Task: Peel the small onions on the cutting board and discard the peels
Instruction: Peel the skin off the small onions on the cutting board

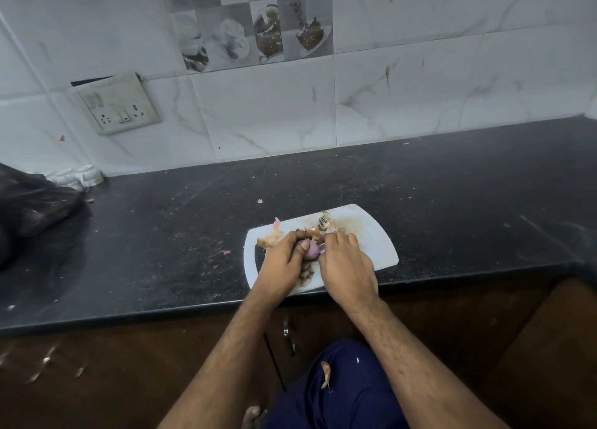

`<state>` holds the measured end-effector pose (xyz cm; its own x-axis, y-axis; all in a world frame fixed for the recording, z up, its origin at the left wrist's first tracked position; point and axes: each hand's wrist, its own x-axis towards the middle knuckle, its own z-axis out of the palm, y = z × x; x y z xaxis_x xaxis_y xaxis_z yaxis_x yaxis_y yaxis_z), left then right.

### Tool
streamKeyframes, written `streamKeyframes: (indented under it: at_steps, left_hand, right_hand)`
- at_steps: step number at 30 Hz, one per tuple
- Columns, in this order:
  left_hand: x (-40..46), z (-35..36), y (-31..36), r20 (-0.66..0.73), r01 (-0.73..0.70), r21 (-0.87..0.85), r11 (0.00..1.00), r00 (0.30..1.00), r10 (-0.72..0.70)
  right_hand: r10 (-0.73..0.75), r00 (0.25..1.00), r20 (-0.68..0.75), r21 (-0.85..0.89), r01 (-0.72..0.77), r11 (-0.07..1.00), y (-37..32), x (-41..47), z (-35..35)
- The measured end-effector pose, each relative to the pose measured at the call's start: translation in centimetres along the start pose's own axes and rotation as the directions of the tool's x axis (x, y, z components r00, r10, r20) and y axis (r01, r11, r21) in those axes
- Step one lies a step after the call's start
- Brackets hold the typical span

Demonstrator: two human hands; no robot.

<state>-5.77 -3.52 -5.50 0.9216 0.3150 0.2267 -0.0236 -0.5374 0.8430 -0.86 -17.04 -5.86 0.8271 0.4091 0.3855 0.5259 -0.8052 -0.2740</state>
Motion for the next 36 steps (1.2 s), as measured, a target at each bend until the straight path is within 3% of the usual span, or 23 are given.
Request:
streamKeyframes:
  at_steps: [9,14,16,21,26,36]
  left_hand:
    - [0.2,-0.3,0.0,0.078,0.018,-0.126,0.992,0.997,-0.008]
    - [0.3,-0.4,-0.1,0.125,0.040,-0.143,0.989,0.992,-0.022]
    - [0.3,-0.4,-0.3,0.116,0.048,-0.151,0.987,0.993,-0.031]
    - [0.4,0.0,-0.6,0.023,0.015,-0.130,0.991,1.000,-0.012]
    - [0.5,0.0,-0.8,-0.054,-0.003,-0.108,0.994,0.999,-0.003]
    - [0.1,-0.2,-0.2,-0.026,-0.049,-0.099,0.994,0.999,0.047]
  right_hand:
    - [0.112,0.993,-0.041,0.182,-0.103,0.978,0.5,0.2,-0.5]
    - [0.301,0.949,-0.089,0.414,-0.240,0.878,1.0,1.1,-0.3]
    - [0.314,0.945,-0.094,0.449,-0.241,0.860,1.3,1.2,-0.3]
    - [0.026,0.999,-0.026,0.290,-0.017,0.957,1.0,-0.1,-0.1]
    - [-0.036,0.999,-0.025,0.287,0.041,0.957,1.3,-0.3,0.0]
    - [-0.096,0.992,-0.078,0.055,0.101,0.993,1.0,-0.4,0.7]
